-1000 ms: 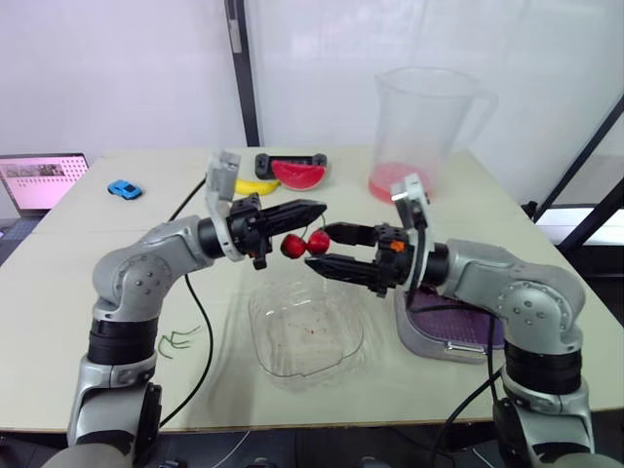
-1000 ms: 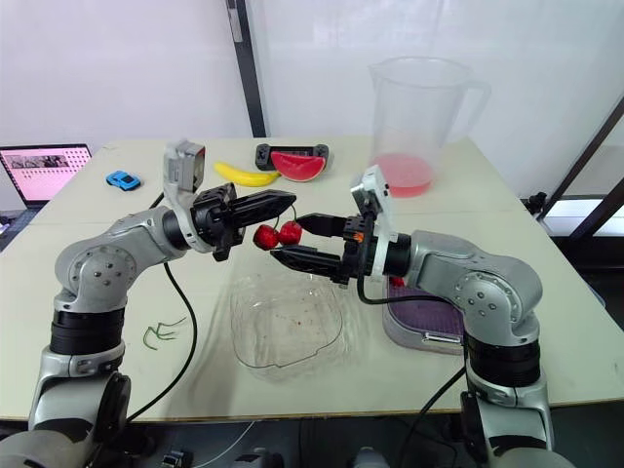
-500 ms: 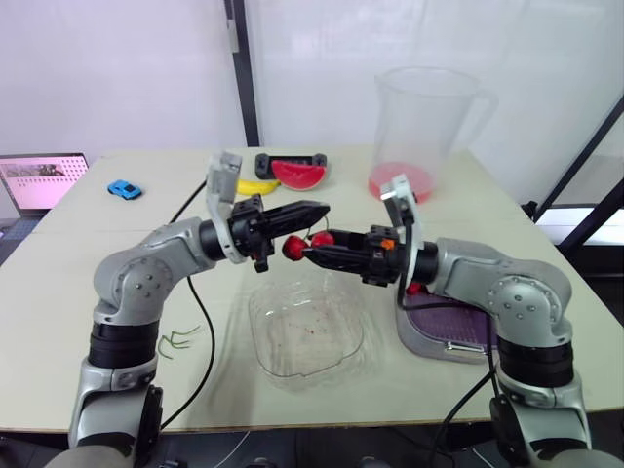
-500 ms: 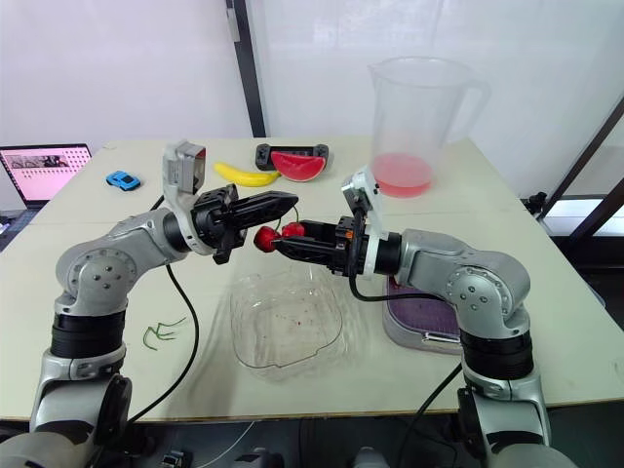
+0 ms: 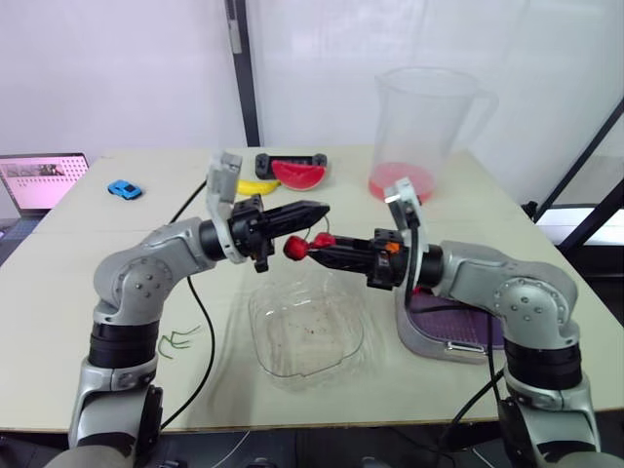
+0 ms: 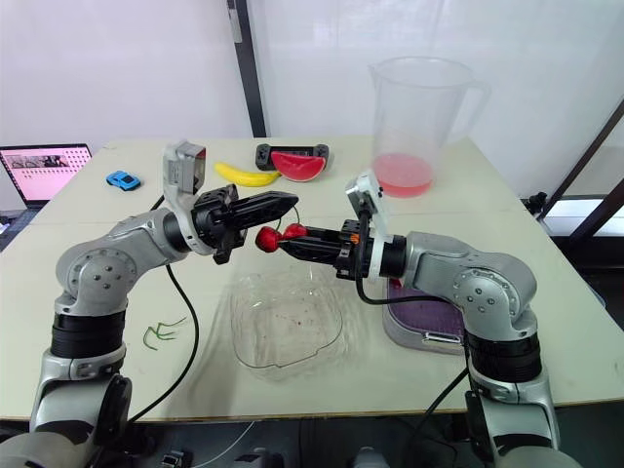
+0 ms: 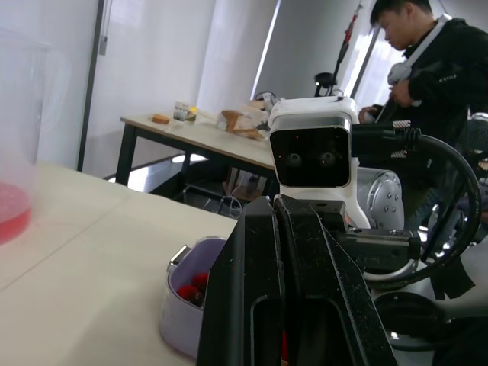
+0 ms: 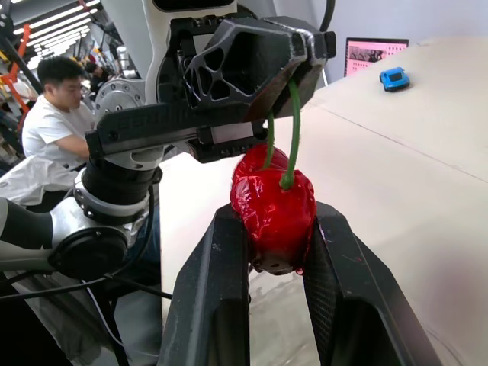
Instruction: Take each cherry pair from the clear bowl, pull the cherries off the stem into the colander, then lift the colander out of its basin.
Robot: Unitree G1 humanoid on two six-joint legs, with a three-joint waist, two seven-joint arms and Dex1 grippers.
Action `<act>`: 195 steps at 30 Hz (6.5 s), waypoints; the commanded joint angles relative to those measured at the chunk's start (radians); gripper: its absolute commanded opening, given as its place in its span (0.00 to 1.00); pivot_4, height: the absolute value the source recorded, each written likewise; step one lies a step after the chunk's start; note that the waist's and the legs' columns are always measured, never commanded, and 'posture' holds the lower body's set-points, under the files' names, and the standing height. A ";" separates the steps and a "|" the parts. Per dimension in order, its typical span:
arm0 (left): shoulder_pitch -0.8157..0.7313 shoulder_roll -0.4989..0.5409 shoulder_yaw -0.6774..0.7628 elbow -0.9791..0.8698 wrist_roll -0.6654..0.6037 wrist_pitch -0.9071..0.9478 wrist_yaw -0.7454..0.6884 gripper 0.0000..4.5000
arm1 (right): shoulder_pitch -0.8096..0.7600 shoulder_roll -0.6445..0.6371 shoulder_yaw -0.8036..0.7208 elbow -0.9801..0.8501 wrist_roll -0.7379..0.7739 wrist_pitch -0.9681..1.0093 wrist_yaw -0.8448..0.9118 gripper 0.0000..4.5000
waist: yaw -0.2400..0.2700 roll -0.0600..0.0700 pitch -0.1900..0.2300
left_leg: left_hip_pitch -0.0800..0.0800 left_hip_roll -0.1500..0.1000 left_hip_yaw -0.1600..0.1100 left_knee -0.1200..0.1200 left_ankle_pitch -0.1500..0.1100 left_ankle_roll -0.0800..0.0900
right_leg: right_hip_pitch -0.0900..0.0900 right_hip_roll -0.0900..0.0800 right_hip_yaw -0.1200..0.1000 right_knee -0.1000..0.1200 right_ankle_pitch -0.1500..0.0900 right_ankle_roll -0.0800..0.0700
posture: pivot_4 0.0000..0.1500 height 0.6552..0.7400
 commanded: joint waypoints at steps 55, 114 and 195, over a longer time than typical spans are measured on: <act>0.016 -0.001 0.018 -0.013 0.016 -0.071 0.022 0.00 | -0.062 -0.467 -0.060 0.119 -0.159 -0.085 0.449 0.99 | 0.025 0.000 0.000 | 0.001 0.001 0.000 0.002 -0.004 0.007 | 0.004 0.001 0.000 -0.003 0.000 0.000 | 1.00 1.00; 0.015 -0.009 0.003 -0.027 -0.003 -0.065 0.033 0.00 | -0.011 -0.383 0.041 0.078 -0.169 -0.072 0.341 0.04 | 0.029 0.000 0.001 | 0.000 -0.001 0.000 0.003 -0.004 0.006 | 0.004 -0.001 -0.001 -0.003 0.000 0.000 | 1.00 1.00; 0.706 0.422 0.432 0.048 0.220 -0.289 -0.027 0.98 | -0.265 -0.465 0.239 0.344 -0.455 -0.226 0.775 1.00 | 0.031 0.000 0.001 | 0.000 0.002 0.002 0.000 -0.004 0.007 | 0.000 -0.004 0.000 -0.003 0.000 0.000 | 1.00 1.00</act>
